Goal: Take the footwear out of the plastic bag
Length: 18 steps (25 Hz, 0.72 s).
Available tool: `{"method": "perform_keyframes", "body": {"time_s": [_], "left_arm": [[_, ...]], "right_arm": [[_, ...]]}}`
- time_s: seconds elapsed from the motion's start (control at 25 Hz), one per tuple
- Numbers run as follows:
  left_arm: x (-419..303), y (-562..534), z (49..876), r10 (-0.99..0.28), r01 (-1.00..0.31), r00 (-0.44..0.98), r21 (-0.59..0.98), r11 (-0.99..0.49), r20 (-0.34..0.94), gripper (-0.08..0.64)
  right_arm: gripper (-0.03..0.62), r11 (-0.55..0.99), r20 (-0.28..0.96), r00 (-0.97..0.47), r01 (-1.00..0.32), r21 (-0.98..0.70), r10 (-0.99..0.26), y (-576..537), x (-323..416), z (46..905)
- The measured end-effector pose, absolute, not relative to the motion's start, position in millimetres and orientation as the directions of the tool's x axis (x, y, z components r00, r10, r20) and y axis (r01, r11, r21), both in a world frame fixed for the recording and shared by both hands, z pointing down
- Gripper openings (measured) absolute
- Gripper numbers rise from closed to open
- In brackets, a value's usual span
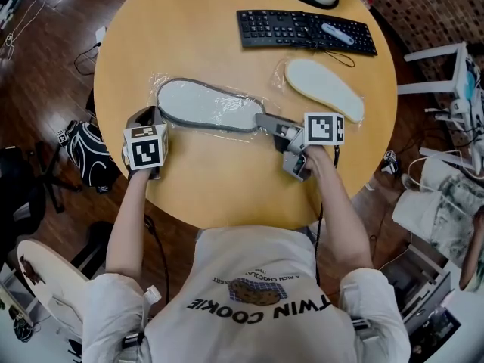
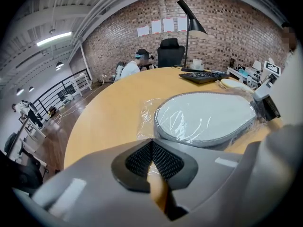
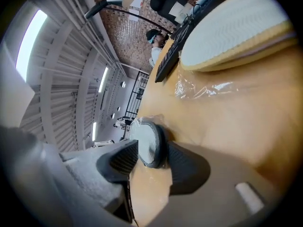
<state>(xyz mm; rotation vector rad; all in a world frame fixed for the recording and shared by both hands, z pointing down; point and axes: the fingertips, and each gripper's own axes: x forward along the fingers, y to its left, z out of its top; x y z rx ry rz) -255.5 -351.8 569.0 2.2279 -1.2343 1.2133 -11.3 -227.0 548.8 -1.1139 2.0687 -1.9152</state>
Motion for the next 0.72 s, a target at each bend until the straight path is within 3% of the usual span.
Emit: {"method": "perform_keyframes", "body": {"time_s": [0.08, 0.2, 0.32, 0.72], "left_arm": [[-254.6, -352.7, 569.2, -0.540, -0.807, 0.264, -0.124, -0.577, 0.799, 0.003], [-254.3, -351.4, 569.0, -0.539, -0.807, 0.261, -0.126, -0.577, 0.801, 0.003], [-255.1, -350.0, 569.5, -0.546, -0.810, 0.259, -0.129, -0.572, 0.797, 0.003], [-254.2, -351.3, 569.0, -0.549, -0.818, 0.248, -0.132, -0.560, 0.798, 0.003]], "right_arm": [[0.183, -0.012, 0.329, -0.754, -0.393, -0.919, -0.569, -230.1, -16.3, 543.6], [0.158, -0.108, 0.382, -0.729, -0.394, -0.913, -0.568, -224.4, -14.0, 552.8], [0.092, -0.106, 0.390, -0.717, -0.408, -0.907, -0.578, -225.0, -10.5, 555.6], [0.077, -0.039, 0.363, -0.701, -0.433, -0.901, -0.614, -222.3, -2.3, 544.5]]}}
